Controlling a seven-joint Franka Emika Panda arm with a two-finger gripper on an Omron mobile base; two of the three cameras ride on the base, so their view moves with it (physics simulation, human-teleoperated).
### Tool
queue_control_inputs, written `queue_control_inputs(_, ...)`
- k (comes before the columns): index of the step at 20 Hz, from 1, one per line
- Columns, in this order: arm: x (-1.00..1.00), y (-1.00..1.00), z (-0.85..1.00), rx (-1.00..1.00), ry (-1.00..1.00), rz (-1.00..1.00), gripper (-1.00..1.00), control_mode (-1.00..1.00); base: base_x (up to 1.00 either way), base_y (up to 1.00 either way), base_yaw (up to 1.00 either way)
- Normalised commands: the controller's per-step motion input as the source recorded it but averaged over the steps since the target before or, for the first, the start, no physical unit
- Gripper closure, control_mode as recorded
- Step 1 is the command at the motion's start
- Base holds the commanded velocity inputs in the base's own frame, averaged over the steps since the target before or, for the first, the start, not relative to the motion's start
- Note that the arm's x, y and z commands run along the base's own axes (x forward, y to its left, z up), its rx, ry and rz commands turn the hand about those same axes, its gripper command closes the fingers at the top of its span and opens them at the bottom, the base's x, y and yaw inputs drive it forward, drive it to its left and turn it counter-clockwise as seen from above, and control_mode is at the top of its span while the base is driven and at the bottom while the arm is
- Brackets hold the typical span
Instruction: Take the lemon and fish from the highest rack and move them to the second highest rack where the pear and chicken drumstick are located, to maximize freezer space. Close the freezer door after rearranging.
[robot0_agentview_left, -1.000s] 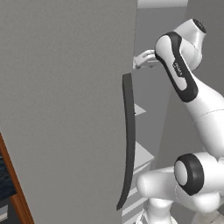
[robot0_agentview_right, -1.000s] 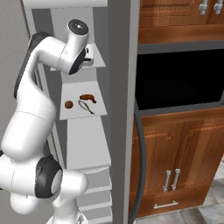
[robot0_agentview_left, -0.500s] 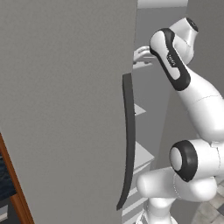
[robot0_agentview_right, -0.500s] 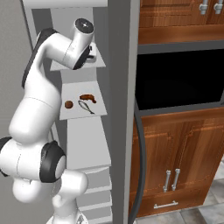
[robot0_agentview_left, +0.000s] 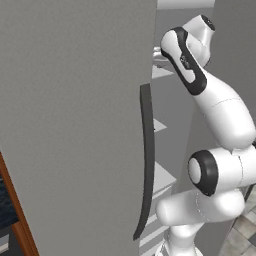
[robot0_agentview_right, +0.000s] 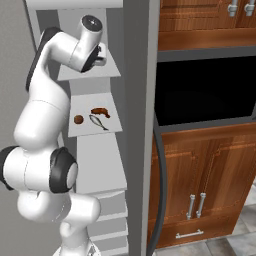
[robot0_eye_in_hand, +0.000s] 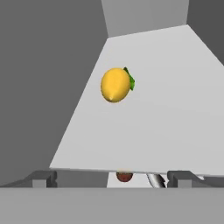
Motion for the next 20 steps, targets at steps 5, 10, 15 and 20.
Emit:
queue_control_inputs(5,0.35,0.20,0.00,0.00,0.00,0.00,-1.00,-1.00,0.00,0.00,0.00)
queue_control_inputs(10,0.34,0.22,-0.01,0.00,0.01,0.00,-1.00,-1.00,0.00,0.00,0.00)
queue_control_inputs(15,0.32,0.20,-0.06,0.00,0.05,0.00,-1.00,-1.00,0.00,0.00,0.00)
queue_control_inputs(20,0.20,0.14,-0.15,0.00,0.08,0.00,-1.00,-1.00,0.00,0.00,0.00)
